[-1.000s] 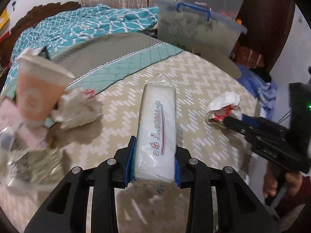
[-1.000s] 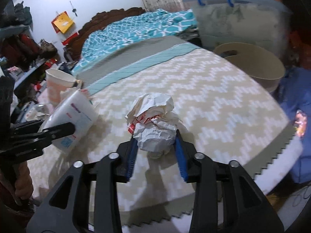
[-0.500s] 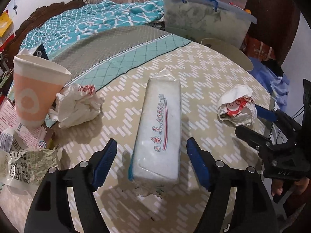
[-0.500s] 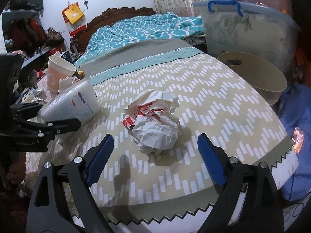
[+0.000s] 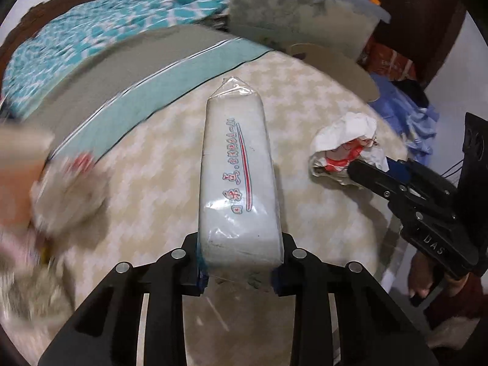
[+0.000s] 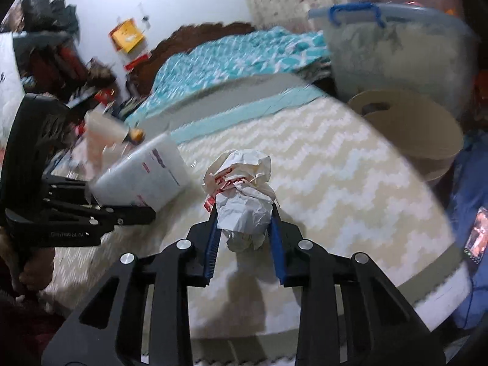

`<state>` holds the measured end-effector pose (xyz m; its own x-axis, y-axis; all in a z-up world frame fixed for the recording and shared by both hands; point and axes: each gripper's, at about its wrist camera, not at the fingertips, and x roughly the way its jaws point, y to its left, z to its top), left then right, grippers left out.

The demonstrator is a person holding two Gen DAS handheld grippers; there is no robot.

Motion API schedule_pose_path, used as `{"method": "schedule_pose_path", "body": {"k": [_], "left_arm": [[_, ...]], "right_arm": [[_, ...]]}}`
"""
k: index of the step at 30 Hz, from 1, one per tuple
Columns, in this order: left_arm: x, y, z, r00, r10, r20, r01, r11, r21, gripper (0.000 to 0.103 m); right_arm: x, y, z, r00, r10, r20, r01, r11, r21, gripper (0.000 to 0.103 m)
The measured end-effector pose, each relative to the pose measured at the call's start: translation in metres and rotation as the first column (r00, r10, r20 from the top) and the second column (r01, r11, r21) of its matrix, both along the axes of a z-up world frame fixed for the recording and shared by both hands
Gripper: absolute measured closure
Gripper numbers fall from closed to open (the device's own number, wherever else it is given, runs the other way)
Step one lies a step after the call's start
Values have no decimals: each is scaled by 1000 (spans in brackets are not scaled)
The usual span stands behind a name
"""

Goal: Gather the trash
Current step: 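Carry both items to the beige wastebasket and open both tools to drop them, then grasp the snack wrapper with the left tool while the right tool grasps crumpled paper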

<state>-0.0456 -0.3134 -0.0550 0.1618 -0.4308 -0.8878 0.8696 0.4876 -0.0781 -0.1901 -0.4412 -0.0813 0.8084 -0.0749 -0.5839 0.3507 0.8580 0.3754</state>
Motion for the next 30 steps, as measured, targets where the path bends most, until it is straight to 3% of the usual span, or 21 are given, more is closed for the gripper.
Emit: {"method": "schedule_pose_path", "body": {"k": [6,8,12,14,15,16,18,20,23,26,30], "left_arm": [[-1,-107,7,989,-148,-16,147,988,-40,75],[3,-146,6,982,-178,-55,176,983,-49,75],[7,-217,5,976,-210,-59,206,977,-56,74],[9,-237,1,976,-208,-70,204,977,-57,62],[11,-251,-3,978,-196,-73,192,980,-48,39],[13,-256,-3,981,-184,-61,181,982,-48,26],[15,-259,-3,988,-154,-20,153,987,-50,26],[21,-247,2,990,-131,-58,127,990,-62,27],[20,-211,24,990,-101,-97,86,985,-148,27],[10,-162,41,992,-89,-90,71,980,-185,27],[3,-82,48,997,-47,-52,35,976,-214,28]], "right_arm": [[-15,-95,6,977,-215,11,214,975,55,71],[-15,-125,6,965,-262,-2,261,963,69,71],[-8,-169,3,943,-330,-45,332,941,60,66],[-3,-183,-1,930,-358,-76,362,931,45,49],[-6,-188,-3,919,-386,-78,390,920,44,33],[-8,-192,-5,913,-400,-74,405,912,63,25],[-19,-192,-4,901,-432,-40,433,897,85,25],[-26,-190,-2,891,-454,-19,454,888,72,25],[-37,-173,5,885,-464,39,461,885,71,26],[-33,-150,11,906,-417,77,410,907,94,34],[-2,-113,17,961,-260,94,246,959,139,49]]}}
